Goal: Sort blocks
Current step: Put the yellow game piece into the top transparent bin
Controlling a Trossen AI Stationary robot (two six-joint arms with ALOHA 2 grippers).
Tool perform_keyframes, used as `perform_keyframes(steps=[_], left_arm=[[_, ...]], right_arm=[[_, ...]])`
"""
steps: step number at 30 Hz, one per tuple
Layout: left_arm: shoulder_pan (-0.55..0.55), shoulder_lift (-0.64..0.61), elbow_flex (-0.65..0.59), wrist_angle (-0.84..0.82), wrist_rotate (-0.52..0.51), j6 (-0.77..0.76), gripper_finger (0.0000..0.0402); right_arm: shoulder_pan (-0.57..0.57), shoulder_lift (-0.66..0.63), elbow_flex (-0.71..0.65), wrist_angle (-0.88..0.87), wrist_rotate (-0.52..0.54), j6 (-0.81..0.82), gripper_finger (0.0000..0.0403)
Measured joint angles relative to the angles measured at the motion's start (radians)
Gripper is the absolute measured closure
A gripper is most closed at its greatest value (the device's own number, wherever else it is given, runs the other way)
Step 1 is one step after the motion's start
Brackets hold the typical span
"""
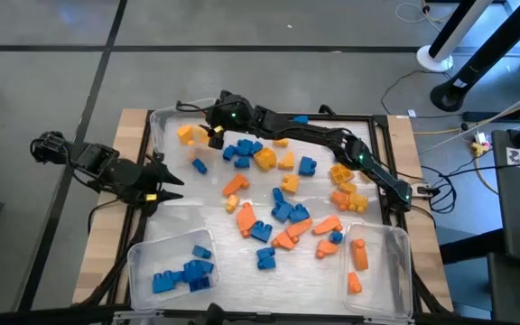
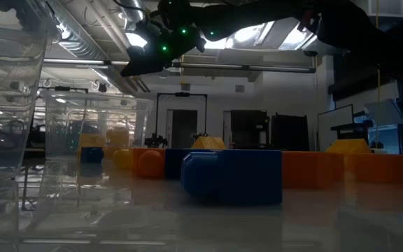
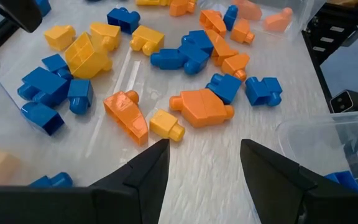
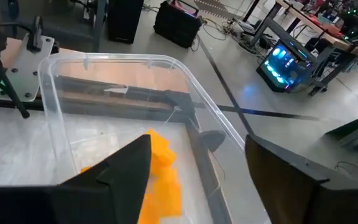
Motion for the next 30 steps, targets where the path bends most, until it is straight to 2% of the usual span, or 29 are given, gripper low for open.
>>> perform_keyframes(steps=[6, 11, 16, 22, 25, 30], left_arm=[[0.0, 0.001, -0.026, 0.019, 0.0, -0.06, 0.0215], [0.0, 0.024, -0.064, 0.138, 0.0, -0.023, 0.0215], [0.0, 0.105, -0.075, 0.317, 0.014, 0.107, 0.0215], [0.012, 0.264, -0.075, 0.515, 0.016, 0.259, 0.0215], [0.054, 0.352, -0.066, 0.551, 0.039, 0.311, 0.0215], [0.163, 0.5, -0.022, 0.562, 0.081, 0.227, 0.0215]], right_arm=[[-0.001, -0.046, 0.0, -0.099, -0.122, -0.041, 0.0123], [0.0, -0.141, 0.001, -0.343, -0.164, -0.185, 0.0123], [0.018, -0.251, 0.001, -0.622, -0.098, -0.222, 0.0123], [0.088, -0.375, 0.001, -0.865, 0.062, -0.267, 0.0123], [0.131, -0.414, 0.001, -0.943, 0.146, -0.269, 0.0123], [0.183, -0.441, 0.001, -1.079, 0.249, -0.227, 0.0123]])
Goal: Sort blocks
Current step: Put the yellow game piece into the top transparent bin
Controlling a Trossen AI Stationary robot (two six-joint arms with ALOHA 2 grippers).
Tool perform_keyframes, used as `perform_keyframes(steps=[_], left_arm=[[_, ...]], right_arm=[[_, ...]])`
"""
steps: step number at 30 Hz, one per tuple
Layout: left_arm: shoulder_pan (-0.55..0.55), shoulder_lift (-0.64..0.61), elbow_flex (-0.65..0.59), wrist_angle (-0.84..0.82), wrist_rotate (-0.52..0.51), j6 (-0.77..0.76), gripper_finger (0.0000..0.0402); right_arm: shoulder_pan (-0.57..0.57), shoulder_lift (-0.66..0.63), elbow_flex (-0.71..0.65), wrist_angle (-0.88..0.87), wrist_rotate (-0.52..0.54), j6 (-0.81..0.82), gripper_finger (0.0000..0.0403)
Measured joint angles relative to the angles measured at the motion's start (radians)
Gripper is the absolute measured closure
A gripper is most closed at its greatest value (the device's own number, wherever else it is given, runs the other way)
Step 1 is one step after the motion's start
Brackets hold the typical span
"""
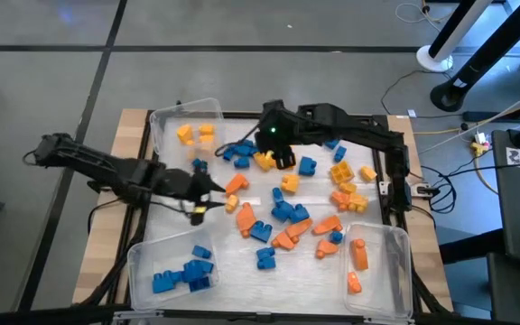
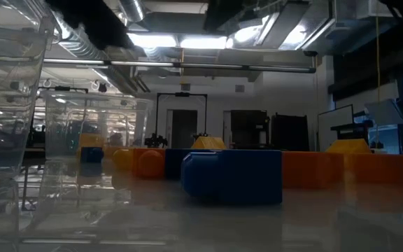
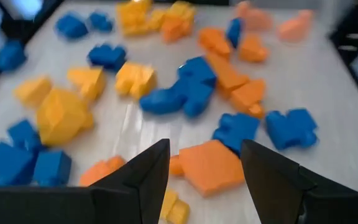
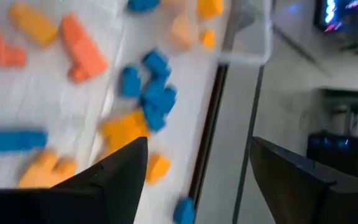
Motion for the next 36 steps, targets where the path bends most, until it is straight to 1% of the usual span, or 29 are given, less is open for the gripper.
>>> perform_keyframes(steps=[4, 10, 16, 19, 24, 27, 31, 36], left_arm=[[0.077, 0.108, 0.04, -0.012, 0.036, -0.101, 0.0215], [0.168, 0.259, 0.114, -0.097, 0.157, -0.285, 0.0215], [0.217, 0.393, 0.154, -0.166, 0.282, -0.433, 0.0215], [0.224, 0.446, 0.154, -0.175, 0.32, -0.477, 0.0215], [0.231, 0.501, 0.154, -0.197, 0.324, -0.5, 0.0215], [0.242, 0.505, 0.154, -0.2, 0.319, -0.509, 0.0215], [0.259, 0.505, 0.154, -0.211, 0.273, -0.527, 0.0215], [0.27, 0.505, 0.154, -0.196, 0.267, -0.577, 0.0215]], right_arm=[[0.03, -0.004, -0.018, -0.114, 0.039, 0.061, 0.0123], [0.063, -0.004, -0.076, -0.231, 0.136, 0.143, 0.0123], [0.066, -0.008, -0.143, -0.25, 0.154, 0.183, 0.0123], [0.075, -0.008, -0.185, -0.252, 0.131, 0.182, 0.0123], [0.087, -0.025, -0.277, -0.252, 0.129, 0.169, 0.0123], [0.085, -0.059, -0.348, -0.253, 0.149, 0.174, 0.0123], [0.085, -0.109, -0.454, -0.246, 0.189, 0.224, 0.0123], [0.085, -0.179, -0.59, -0.199, 0.215, 0.261, 0.0123]])
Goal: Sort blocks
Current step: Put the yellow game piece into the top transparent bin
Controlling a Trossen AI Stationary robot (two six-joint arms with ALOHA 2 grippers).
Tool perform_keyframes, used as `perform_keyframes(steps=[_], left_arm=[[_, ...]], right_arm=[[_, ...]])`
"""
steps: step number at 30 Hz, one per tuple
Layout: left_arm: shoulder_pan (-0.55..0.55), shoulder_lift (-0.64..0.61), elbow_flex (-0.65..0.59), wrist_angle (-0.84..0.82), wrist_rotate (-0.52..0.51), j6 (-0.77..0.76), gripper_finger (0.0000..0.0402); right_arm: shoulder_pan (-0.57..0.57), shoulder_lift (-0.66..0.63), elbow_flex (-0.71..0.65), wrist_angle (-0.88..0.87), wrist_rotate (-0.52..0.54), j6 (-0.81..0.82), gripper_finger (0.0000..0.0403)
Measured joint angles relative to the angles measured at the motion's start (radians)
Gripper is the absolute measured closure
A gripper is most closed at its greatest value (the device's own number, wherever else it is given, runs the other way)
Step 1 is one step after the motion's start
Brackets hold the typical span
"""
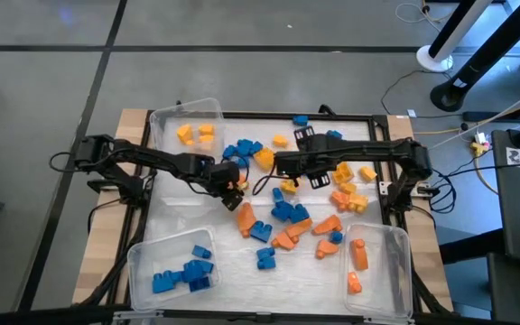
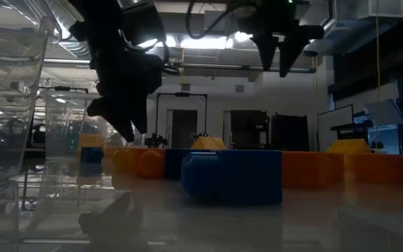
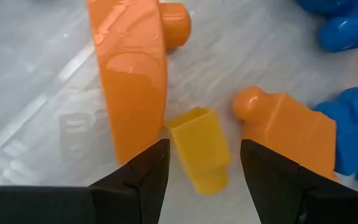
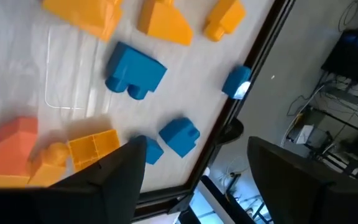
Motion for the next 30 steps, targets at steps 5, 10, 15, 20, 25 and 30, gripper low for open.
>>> perform_keyframes(steps=[5, 10, 15, 20, 25, 30], left_arm=[[-0.004, 0.038, 0.0, 0.012, 0.002, -0.025, 0.0215], [-0.003, 0.093, 0.002, 0.036, 0.012, -0.045, 0.0215], [-0.003, 0.121, 0.003, 0.092, 0.015, -0.044, 0.0215], [-0.003, 0.13, 0.004, 0.096, 0.018, -0.044, 0.0215], [-0.006, 0.131, 0.003, 0.092, 0.021, -0.011, 0.0215], [-0.016, 0.132, 0.002, 0.083, 0.073, 0.042, 0.0215]], right_arm=[[0.0, -0.059, -0.114, 0.08, -0.001, 0.001, 0.0123], [0.0, -0.09, -0.198, 0.135, -0.004, 0.001, 0.0123], [0.0, -0.093, -0.255, 0.165, -0.009, 0.0, 0.0123], [0.0, -0.092, -0.313, 0.214, -0.01, -0.003, 0.0123], [0.0, -0.092, -0.357, 0.242, -0.011, -0.003, 0.0123], [0.0, -0.092, -0.386, 0.263, -0.05, -0.003, 0.0123]])
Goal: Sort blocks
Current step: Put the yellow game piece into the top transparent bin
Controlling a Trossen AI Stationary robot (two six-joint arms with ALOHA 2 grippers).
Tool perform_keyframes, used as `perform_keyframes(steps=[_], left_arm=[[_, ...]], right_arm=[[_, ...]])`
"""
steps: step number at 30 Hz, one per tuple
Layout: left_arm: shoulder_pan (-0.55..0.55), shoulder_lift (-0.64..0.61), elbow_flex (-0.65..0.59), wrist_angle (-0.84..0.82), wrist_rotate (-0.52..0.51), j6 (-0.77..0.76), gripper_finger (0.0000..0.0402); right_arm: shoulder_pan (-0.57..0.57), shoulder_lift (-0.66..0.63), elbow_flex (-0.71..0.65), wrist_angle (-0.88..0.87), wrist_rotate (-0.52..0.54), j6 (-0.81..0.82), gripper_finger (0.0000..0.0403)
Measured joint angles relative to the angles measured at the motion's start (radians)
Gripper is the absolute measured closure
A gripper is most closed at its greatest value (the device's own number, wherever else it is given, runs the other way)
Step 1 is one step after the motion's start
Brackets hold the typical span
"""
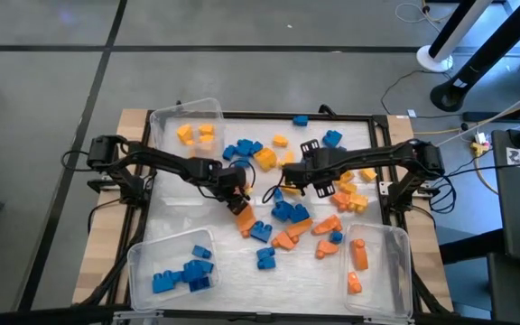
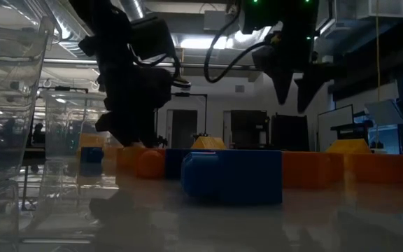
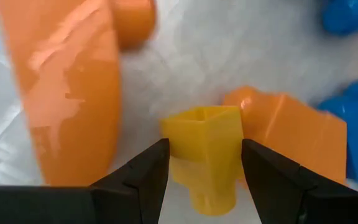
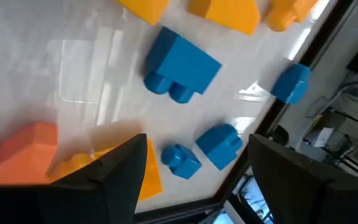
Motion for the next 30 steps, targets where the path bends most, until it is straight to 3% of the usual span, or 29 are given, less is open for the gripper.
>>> perform_keyframes(steps=[5, 14, 30], left_arm=[[-0.002, -0.014, 0.0, -0.087, 0.05, 0.05, 0.0215], [-0.003, -0.036, 0.001, -0.303, 0.052, 0.151, 0.0215], [-0.005, -0.019, -0.008, -0.257, 0.016, 0.255, 0.0218]], right_arm=[[0.0, 0.0, -0.014, 0.001, -0.013, 0.001, 0.0123], [0.0, 0.001, -0.016, 0.029, -0.013, 0.004, 0.0123], [0.0, 0.001, -0.016, 0.057, -0.043, 0.004, 0.0123]])
